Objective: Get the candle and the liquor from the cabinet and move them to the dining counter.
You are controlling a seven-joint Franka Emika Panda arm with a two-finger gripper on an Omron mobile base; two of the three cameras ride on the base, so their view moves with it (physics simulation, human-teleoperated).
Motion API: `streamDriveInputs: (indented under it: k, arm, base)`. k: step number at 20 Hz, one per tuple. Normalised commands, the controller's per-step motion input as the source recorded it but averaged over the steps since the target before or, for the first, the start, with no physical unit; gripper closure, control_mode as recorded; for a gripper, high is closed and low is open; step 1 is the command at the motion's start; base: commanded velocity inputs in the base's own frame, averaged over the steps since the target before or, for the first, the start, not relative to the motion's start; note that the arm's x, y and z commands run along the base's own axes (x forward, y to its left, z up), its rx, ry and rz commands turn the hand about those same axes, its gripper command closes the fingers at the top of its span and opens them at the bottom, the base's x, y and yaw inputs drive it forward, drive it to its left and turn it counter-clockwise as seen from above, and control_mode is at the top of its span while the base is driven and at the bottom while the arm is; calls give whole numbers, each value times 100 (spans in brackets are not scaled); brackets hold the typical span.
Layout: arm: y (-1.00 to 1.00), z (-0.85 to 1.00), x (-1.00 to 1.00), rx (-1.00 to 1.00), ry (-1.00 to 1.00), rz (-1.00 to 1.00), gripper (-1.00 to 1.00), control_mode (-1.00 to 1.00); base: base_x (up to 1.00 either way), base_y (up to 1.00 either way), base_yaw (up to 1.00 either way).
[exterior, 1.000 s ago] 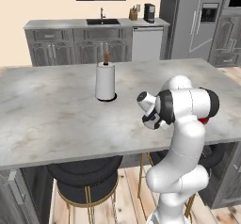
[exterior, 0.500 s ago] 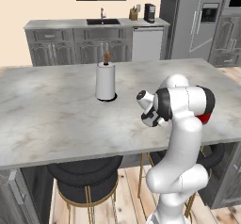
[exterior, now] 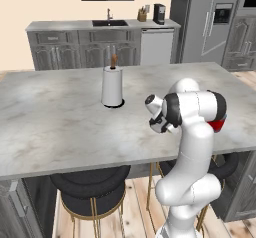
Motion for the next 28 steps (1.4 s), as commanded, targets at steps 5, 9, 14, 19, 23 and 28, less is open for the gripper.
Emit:
streamDriveInputs:
  k: [5, 9, 14, 19, 23, 28]
  arm:
    - [-13, -18, 2, 0, 0, 0, -100, -100]
    - [-13, -15, 0, 0, 0, 0, -100, -100]
    - [-12, -6, 0, 0, 0, 0, -100, -100]
    - [-4, 0, -4, 0, 0, 0, -100, -100]
    - [0, 0, -6, 0, 0, 0, -100, -100]
    - [0, 0, -7, 0, 0, -1, -100, -100]
  base:
    - [0, 0, 0]
    - [0, 0, 0]
    - [0, 0, 0]
    - [0, 0, 0]
    - [0, 0, 0]
    - [0, 0, 0]
